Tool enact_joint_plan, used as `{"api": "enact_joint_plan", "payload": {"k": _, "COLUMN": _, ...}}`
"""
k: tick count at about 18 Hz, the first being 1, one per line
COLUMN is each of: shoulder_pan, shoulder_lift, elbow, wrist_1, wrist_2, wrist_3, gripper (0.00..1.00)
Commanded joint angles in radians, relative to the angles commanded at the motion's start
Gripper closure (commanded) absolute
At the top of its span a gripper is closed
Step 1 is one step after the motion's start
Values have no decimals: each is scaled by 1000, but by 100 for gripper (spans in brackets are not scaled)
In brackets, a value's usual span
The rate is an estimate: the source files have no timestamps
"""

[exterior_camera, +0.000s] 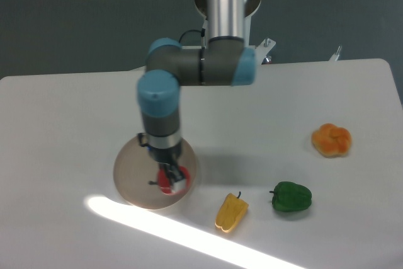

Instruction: Pick up the red pepper from the plate

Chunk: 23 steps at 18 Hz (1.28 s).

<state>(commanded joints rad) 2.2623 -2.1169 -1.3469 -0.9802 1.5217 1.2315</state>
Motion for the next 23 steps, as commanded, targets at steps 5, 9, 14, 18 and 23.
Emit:
{"api": "enact_joint_plan", "payload": {"k": 5, "shoulder_pan": 92, "shoulder_lift": -28, "elbow": 116, "wrist_1": -72, "wrist_2": -2, "wrist_3": 144, "gripper": 45}}
{"api": "enact_joint_plan", "payload": {"k": 9, "shoulder_pan": 140, "shoulder_lift": -55, "elbow": 161, "wrist_1": -84, "wrist_2": 0, "wrist_3": 226, "gripper": 45}}
{"api": "enact_joint_plan", "payload": {"k": 14, "shoulder_pan": 157, "shoulder_lift": -72, "elbow": 175, "wrist_1": -83, "wrist_2": 0, "wrist_3": 249, "gripper": 45}}
{"api": "enact_joint_plan", "payload": {"k": 18, "shoulder_pan": 157, "shoulder_lift": -78, "elbow": 184, "wrist_1": -83, "wrist_2": 0, "wrist_3": 247, "gripper": 45}}
{"api": "enact_joint_plan", "payload": {"k": 23, "shoulder_pan": 149, "shoulder_lift": -78, "elbow": 187, "wrist_1": -83, "wrist_2": 2, "wrist_3": 243, "gripper": 45}}
